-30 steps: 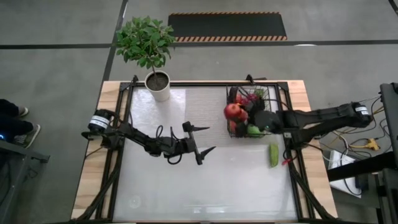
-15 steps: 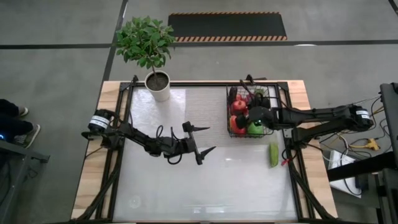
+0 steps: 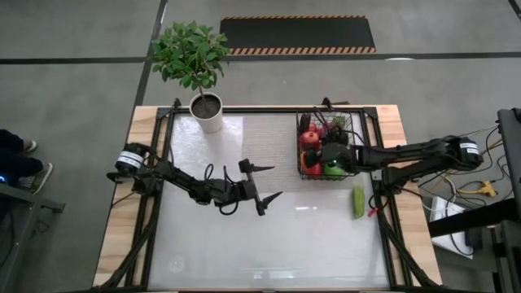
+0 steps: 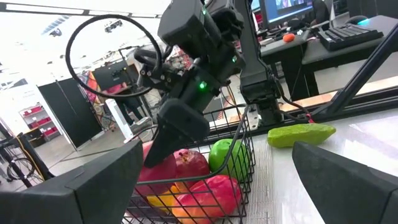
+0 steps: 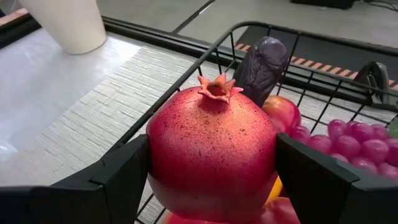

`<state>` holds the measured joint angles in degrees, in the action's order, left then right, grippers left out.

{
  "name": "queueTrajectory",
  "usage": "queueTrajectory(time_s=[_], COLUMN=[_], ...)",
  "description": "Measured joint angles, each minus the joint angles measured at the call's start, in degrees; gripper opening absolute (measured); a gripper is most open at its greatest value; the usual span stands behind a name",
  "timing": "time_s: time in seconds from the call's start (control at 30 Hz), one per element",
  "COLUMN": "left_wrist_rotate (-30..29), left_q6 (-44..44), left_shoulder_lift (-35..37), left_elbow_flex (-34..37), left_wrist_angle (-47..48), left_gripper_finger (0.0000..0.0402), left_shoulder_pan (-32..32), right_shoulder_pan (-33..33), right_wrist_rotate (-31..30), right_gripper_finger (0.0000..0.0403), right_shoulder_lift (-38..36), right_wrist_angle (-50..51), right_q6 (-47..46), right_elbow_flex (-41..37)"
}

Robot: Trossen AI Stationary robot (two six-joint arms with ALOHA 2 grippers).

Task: Build produce basket
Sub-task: Put the red pomegranate into the wire basket

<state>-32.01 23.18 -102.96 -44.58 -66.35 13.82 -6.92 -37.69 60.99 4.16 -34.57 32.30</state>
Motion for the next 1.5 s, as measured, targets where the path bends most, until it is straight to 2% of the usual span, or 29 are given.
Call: queueTrajectory(time_s=[0.37,0.6,0.87,1.5], left_wrist_rotate=[0.0,0.0,0.0,0.0], left_q6=[0.0,0.0,0.0,0.0], left_shoulder_lift=[0.0,0.0,0.0,0.0], left_elbow_flex=[0.0,0.0,0.0,0.0], left_wrist_angle=[0.0,0.0,0.0,0.0], left_gripper_finger=[0.0394,0.0394,0.0394,0.0394], left_shoulder_pan=[0.0,0.0,0.0,0.0], right_shoulder_pan=[0.0,0.0,0.0,0.0], right_wrist_rotate=[-4.5,-4.9,-3.0,0.8], right_gripper_finger=[0.0302,0.0312,0.0361,0.0364], right_shoulder_lift=[6.0,7.8,7.8,1.8], right_wrist_angle=[-4.6,-5.6,-5.0,-1.4], right_q6=[-0.4,-0.4,-0.3,-0.7], right_elbow_flex=[-1.0,-1.0,-1.0,-1.1])
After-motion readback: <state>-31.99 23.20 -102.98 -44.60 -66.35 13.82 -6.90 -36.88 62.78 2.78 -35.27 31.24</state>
